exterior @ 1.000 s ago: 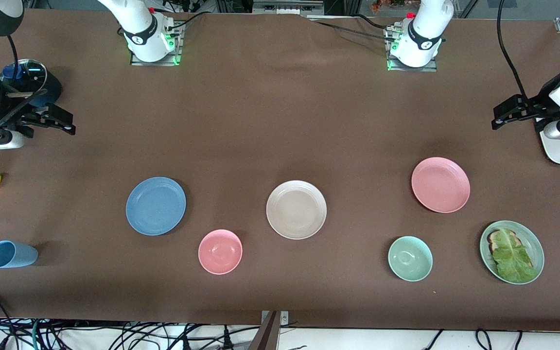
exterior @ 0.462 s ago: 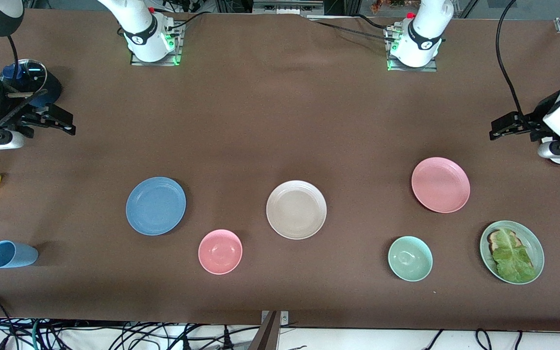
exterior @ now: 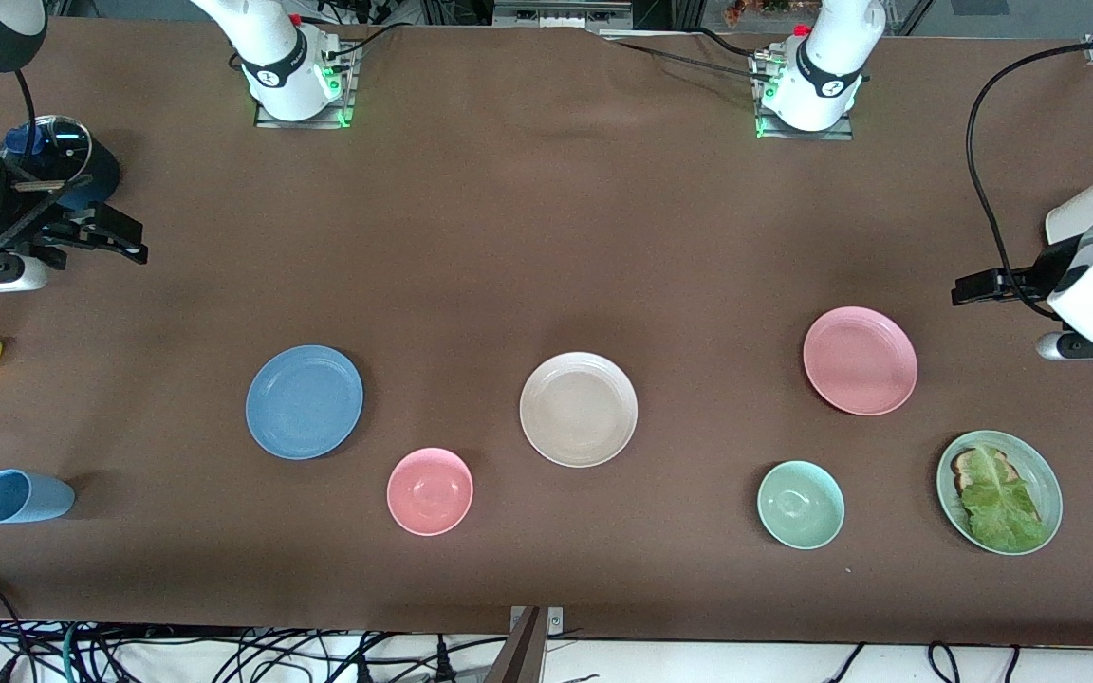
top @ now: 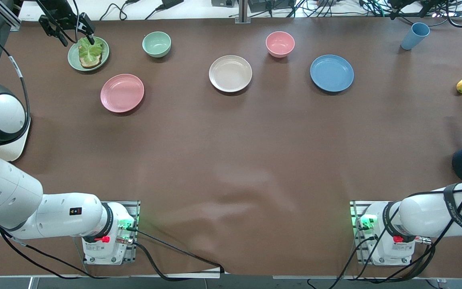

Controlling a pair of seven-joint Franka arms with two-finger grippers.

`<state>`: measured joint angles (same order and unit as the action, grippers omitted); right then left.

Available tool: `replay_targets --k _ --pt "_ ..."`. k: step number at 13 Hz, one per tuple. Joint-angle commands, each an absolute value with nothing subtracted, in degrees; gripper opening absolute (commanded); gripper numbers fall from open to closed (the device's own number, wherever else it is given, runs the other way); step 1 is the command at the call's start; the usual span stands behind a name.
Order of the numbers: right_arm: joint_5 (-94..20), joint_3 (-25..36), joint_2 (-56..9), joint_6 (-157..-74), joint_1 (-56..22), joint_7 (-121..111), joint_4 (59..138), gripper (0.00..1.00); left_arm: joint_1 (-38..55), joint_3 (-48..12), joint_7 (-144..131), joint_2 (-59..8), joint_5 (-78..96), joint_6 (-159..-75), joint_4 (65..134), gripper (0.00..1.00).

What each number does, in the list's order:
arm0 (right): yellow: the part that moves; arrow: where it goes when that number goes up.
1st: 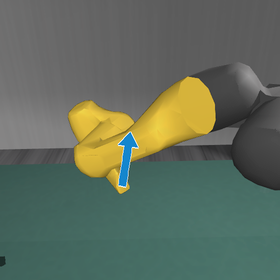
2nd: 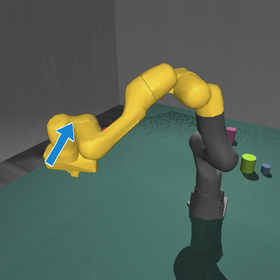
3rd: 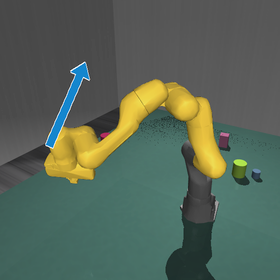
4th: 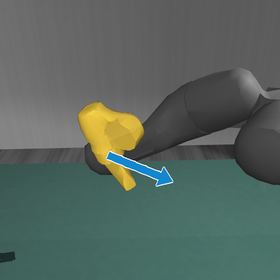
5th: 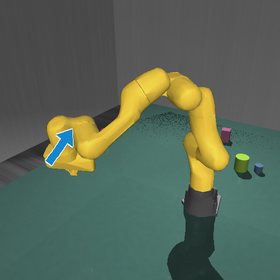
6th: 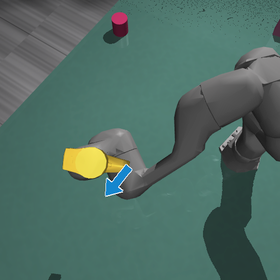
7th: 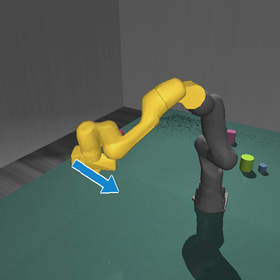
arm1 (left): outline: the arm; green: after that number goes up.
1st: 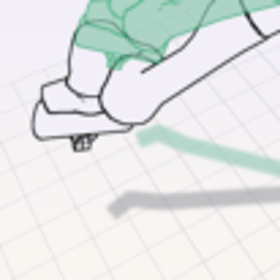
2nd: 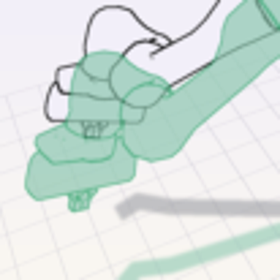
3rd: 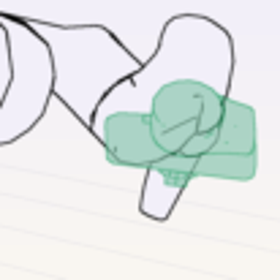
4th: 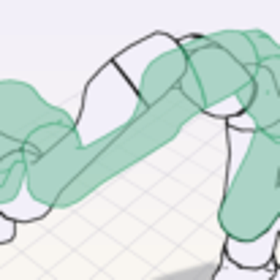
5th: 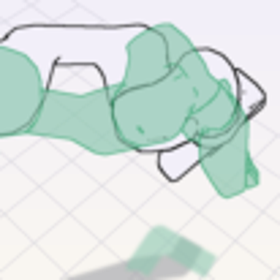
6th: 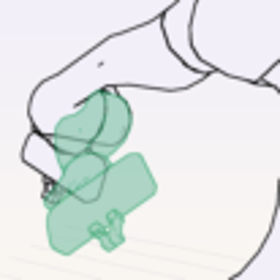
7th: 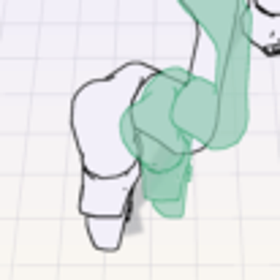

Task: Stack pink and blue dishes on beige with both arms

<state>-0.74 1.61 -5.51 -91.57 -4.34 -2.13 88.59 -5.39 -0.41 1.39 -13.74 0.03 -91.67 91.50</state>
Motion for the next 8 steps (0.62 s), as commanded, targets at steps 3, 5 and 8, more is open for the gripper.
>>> replay_targets --k 3,5,8 --pt "-1.4 1.7 -4.8 -91.3 -4.2 -1.6 89.2 1.0 -7.0 -0.5 1.2 -24.7 -0.9 -92.1 86.7 1.0" --pt "-1.4 1.7 -4.8 -91.2 -4.2 -1.6 89.2 1.0 -7.6 -0.5 1.2 -27.7 -0.9 -93.7 86.6 1.0" --pt "-1.4 1.7 -4.8 -91.1 -4.2 -1.6 89.3 1.0 -9.8 -0.6 2.3 -29.3 -1.1 -104.1 91.6 1.0"
